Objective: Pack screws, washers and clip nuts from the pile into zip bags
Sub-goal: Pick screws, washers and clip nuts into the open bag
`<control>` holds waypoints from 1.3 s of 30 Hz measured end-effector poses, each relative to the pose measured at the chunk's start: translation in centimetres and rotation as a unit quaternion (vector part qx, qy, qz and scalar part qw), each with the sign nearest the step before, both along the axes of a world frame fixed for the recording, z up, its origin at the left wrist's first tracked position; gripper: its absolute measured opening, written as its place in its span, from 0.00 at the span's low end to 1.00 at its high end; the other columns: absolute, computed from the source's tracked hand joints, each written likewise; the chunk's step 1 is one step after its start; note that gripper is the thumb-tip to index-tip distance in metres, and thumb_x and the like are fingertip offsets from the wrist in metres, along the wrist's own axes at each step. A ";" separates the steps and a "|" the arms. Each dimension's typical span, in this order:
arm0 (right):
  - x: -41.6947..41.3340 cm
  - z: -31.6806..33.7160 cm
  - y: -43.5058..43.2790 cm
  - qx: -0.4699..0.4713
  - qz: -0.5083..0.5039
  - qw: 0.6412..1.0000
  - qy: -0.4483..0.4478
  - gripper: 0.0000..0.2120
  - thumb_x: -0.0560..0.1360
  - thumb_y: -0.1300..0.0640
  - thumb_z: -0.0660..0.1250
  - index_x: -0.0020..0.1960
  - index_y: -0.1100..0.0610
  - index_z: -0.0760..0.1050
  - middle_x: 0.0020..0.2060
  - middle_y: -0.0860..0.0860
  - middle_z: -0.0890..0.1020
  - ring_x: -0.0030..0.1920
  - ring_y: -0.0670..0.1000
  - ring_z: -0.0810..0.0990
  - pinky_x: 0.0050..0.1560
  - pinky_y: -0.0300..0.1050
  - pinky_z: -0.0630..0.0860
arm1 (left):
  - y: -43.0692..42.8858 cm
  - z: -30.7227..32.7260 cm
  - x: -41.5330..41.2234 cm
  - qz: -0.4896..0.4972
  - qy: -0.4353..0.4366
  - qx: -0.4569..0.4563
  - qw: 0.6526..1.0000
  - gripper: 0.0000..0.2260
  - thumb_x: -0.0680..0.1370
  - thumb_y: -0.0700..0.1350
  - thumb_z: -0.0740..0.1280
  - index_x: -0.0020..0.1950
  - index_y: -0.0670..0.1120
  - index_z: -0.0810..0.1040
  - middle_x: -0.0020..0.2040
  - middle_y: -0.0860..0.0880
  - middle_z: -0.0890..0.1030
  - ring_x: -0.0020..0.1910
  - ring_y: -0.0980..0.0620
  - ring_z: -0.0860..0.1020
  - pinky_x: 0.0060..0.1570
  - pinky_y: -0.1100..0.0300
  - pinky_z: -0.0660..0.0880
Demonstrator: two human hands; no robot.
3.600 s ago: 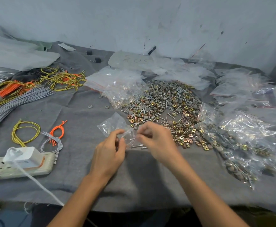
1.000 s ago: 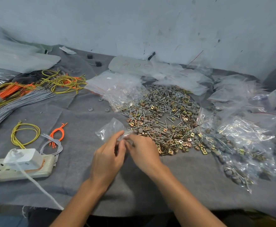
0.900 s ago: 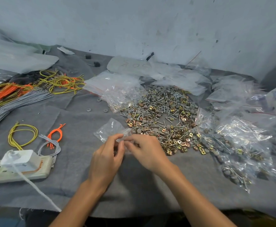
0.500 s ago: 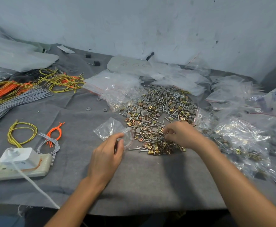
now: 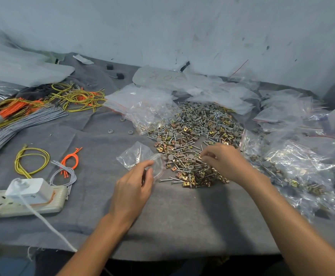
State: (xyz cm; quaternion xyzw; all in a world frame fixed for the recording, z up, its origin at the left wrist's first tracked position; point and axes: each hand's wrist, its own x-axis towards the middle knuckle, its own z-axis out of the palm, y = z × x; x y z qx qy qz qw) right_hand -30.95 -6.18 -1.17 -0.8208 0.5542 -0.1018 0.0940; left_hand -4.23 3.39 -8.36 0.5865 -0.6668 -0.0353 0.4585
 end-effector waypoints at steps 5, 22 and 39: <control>-0.1 1.4 1.5 0.073 -0.040 0.959 -0.272 0.03 0.78 0.53 0.71 0.47 0.47 0.82 0.36 0.42 0.84 0.33 0.40 0.79 0.34 0.33 0.75 | -0.1 -0.1 0.0 0.001 -0.004 -0.009 1.000 0.14 0.78 0.40 0.71 0.62 0.51 0.77 0.42 0.61 0.76 0.37 0.62 0.68 0.35 0.66 0.64; 11.4 -2.9 5.5 0.204 0.043 0.874 -0.439 0.04 0.77 0.66 0.70 0.50 0.60 0.81 0.41 0.57 0.82 0.39 0.50 0.77 0.44 0.46 0.74 | 0.3 0.4 -0.1 0.007 0.034 -0.010 0.999 0.11 0.80 0.45 0.63 0.61 0.50 0.77 0.50 0.50 0.85 0.49 0.52 0.79 0.43 0.63 0.70; 4.2 1.1 1.6 0.009 -0.041 0.989 -0.144 0.04 0.79 0.51 0.69 0.50 0.44 0.81 0.36 0.40 0.79 0.37 0.41 0.79 0.39 0.44 0.78 | 0.3 0.5 -0.2 0.008 0.017 0.001 1.000 0.12 0.80 0.44 0.63 0.63 0.49 0.77 0.47 0.50 0.84 0.46 0.50 0.78 0.42 0.65 0.68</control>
